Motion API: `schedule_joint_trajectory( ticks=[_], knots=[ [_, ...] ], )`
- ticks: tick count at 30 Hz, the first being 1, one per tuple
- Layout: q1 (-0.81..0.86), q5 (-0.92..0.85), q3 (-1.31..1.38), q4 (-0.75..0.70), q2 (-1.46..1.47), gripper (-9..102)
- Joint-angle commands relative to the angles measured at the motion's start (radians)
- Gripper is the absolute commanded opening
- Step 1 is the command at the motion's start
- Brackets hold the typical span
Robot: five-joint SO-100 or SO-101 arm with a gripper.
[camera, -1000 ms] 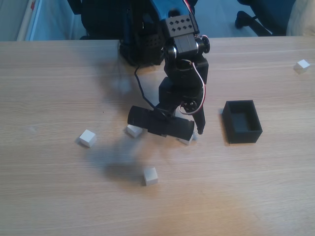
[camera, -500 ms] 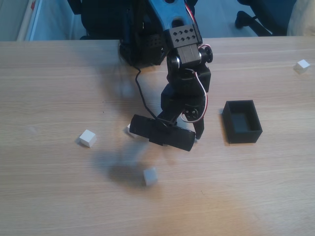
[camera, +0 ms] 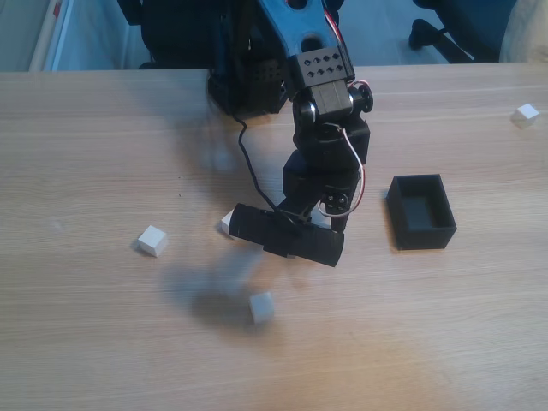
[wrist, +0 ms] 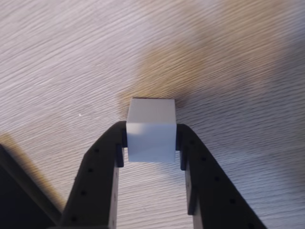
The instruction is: Pick blocks and place them in the box.
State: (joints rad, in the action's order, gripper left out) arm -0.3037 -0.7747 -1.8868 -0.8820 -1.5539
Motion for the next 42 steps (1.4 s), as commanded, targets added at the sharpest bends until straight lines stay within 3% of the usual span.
schedule_joint_trajectory(
  ticks=[1, 10, 20, 28, 42],
  knots=[
    [-0.008, -0.005, 0.052, 0.015, -0.021, 4],
    [-0.048, -0.021, -0.002, -0.081, -0.213, 0],
    [-0.311, 0.026, 0.003, -0.291, -0.485, 0],
    [-0.483, 0.049, 0.187, -0.288, -0.391, 0],
    [-0.479, 0.044, 0.348, -0.219, -0.143, 2]
  ],
)
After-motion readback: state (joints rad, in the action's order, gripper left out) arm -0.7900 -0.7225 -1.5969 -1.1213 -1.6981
